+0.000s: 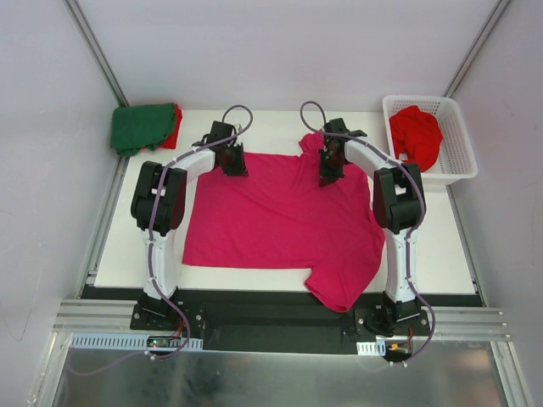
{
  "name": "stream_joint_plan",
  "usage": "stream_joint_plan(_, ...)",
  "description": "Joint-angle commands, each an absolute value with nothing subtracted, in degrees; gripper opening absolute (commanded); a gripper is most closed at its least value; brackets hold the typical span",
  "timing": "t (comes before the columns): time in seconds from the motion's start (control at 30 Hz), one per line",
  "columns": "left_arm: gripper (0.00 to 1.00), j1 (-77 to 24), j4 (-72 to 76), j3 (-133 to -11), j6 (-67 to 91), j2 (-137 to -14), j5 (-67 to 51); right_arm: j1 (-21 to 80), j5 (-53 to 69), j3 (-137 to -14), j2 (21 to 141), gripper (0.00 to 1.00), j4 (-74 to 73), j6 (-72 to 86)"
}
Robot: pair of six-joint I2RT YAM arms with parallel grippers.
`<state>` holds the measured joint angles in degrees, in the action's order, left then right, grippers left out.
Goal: Fold and stack the t-shirts
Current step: Flatten out the tshirt
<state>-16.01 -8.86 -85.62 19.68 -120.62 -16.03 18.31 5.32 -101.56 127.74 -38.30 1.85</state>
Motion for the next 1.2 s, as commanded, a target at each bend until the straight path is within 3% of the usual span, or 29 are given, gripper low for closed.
stream_joint_plan(0.0,0.00,-14.77,-12.83,-90.70,18.46,-123.66,-17.40,17.49,5.27,-104.67,129.81,0.01,-39.82,1.23)
stream_joint_plan(0.5,0.00,-11.87,-17.92,-100.10,18.99,-130.51,-17.75,15.12,6.59,-108.63,132.01,0.01,-41.13,0.97)
stream_joint_plan(0.9,0.00,-11.25,-20.13,-105.64,18.54,-133.68,-18.19,12.04,7.82,-120.76,137.90,0.01,-46.84,0.35)
stream_joint_plan(1.17,0.00,-10.99,-20.48,-106.53,17.05,-133.51,-18.20,10.72,9.22,-116.30,134.59,0.01,-43.35,0.35)
